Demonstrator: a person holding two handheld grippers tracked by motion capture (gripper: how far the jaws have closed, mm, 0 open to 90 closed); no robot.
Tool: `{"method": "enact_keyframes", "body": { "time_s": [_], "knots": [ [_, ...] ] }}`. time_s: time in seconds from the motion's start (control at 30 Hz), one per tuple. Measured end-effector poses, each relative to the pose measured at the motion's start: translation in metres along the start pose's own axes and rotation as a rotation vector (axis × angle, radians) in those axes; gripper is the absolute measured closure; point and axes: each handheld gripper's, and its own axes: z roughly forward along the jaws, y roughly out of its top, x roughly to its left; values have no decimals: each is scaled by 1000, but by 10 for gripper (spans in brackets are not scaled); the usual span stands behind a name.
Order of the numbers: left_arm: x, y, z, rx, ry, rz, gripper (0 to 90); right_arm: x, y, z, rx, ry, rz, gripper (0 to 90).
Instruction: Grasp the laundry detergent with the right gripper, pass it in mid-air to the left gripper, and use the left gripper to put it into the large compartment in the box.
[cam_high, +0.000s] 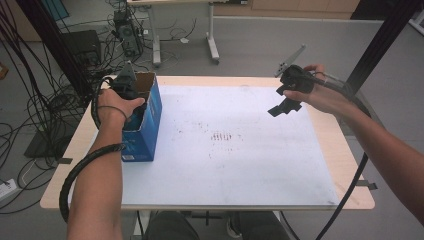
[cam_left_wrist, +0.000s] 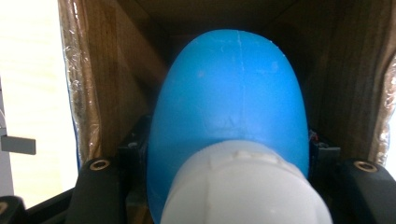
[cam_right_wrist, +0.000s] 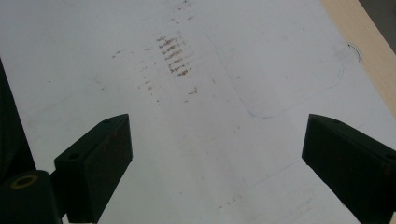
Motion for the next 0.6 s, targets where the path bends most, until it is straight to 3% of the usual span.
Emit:
{"method": "enact_keyframes", "body": {
  "time_s": [0.6],
  "knots": [
    [0, 0, 0, -2, -1, -1, 368, -3, -2, -5, 7, -13, 7, 85]
  ]
}}
